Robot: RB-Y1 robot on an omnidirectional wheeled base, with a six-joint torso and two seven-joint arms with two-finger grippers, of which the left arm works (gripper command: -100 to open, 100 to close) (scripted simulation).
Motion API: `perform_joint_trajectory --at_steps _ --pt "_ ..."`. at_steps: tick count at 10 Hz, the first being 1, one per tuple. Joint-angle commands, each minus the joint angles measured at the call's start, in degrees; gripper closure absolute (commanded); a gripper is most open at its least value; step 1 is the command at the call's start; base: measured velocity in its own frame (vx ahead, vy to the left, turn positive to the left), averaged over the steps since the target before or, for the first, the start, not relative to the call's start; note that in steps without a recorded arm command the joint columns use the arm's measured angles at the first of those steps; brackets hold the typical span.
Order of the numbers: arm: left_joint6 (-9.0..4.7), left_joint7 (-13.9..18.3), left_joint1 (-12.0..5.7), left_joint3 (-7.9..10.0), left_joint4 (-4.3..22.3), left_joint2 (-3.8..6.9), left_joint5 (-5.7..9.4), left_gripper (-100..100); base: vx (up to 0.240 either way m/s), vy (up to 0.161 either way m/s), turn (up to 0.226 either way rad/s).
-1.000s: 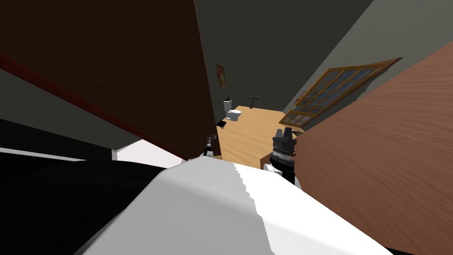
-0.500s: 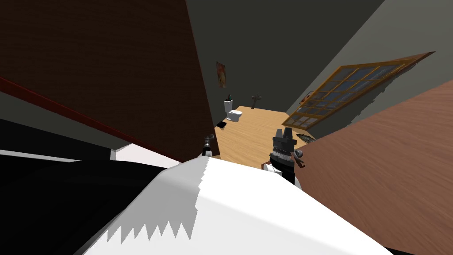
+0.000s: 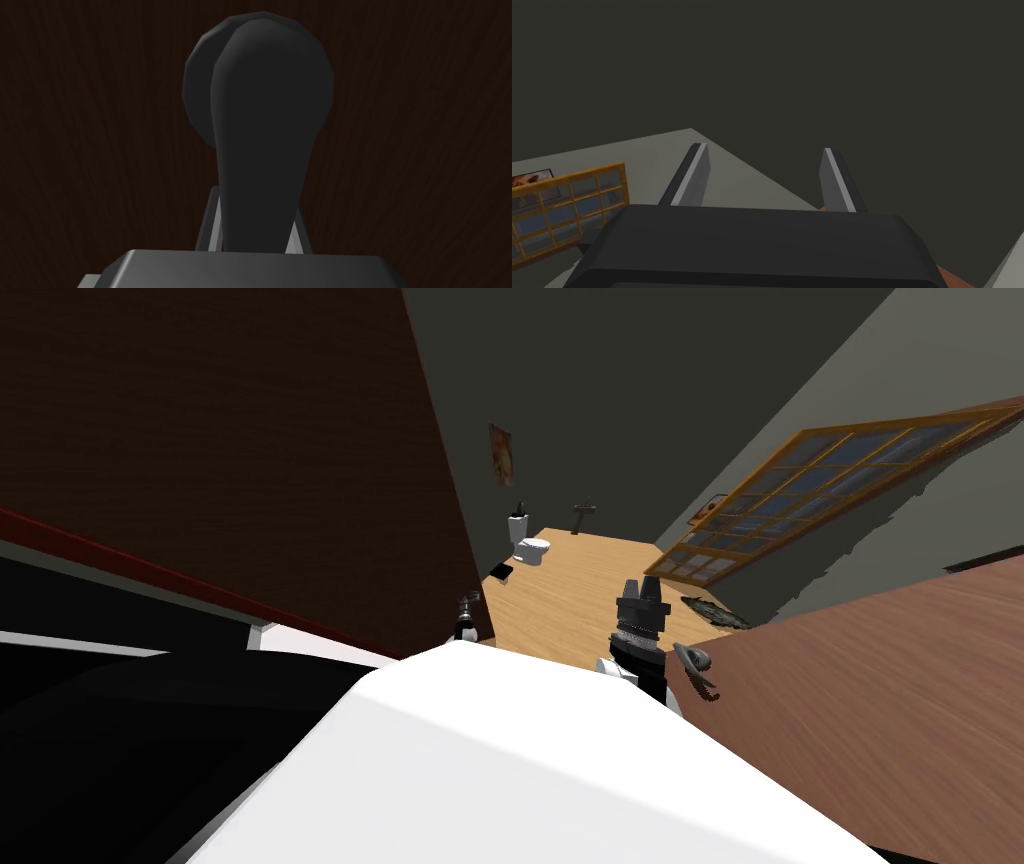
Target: Push the door open
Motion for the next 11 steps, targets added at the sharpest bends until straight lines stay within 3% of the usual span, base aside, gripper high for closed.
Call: perform_joint_trajectory --at_steps 1,8,11 --pt "0.16 -0.5 0.07 0.66 -0.6 -0.01 0.48 100 0.192 0.0 0.041" --pt "-0.27 -2.3 0.19 4.62 -0.4 0.53 3.45 100 0.191 -0.008 0.039" --pt "-0.46 -2.5 0.48 5.49 0.1 1.0 4.01 100 0.13 -0.005 0.035"
